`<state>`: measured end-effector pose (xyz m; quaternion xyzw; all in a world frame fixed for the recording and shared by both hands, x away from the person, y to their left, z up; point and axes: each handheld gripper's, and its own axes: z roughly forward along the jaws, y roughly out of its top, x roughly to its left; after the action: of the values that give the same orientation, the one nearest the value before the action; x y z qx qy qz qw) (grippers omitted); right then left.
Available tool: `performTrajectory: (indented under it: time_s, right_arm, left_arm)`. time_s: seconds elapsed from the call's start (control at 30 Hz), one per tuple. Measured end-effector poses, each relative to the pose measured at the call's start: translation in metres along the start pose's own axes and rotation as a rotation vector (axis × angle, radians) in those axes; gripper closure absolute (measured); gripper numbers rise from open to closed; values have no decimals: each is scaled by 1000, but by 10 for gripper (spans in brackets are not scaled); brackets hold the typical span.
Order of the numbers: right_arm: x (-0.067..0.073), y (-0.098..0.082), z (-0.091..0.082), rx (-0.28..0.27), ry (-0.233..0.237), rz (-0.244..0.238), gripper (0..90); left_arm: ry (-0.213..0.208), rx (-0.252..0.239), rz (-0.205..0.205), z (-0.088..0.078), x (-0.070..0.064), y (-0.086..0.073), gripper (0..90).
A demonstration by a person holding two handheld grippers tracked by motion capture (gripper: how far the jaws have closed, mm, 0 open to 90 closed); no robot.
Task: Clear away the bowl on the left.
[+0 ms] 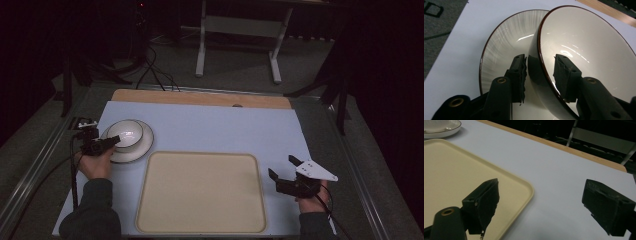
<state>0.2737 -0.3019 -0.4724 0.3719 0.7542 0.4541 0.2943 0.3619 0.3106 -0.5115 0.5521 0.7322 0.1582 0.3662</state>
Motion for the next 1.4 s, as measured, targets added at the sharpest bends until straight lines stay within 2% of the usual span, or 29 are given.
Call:
performTrajectory:
  time_s: [0.23, 0.37, 0.57, 0.63, 0.83, 0.9, 1.0, 1.4]
  right_arm:
    - [0, 0, 0, 2, 1, 1, 139]
    - [0, 0, 0, 1, 2, 1, 139]
    - [0, 0, 0, 3, 3, -3, 139]
    - [0, 0, 0, 2, 2, -1, 139]
    - [0, 0, 0, 2, 5, 0, 139]
    - [0, 0, 0, 2, 3, 2, 139]
    - [0, 0, 0, 0, 2, 1, 139]
    - [0, 0, -1, -3, 1, 4, 139]
  left_arm:
    - [0, 7, -54, 1, 0, 1, 664]
    - [2, 13, -53, 0, 0, 1, 686]
    - [13, 24, -32, 0, -3, -1, 763]
    - [1, 31, -27, 0, -2, -1, 794]
    - [-22, 40, -41, -2, 0, -1, 799]
    - [-35, 32, -36, -4, -1, -1, 798]
    - [-29, 20, -24, -5, -2, -2, 798]
    - [-76, -33, -30, -19, -7, -2, 795]
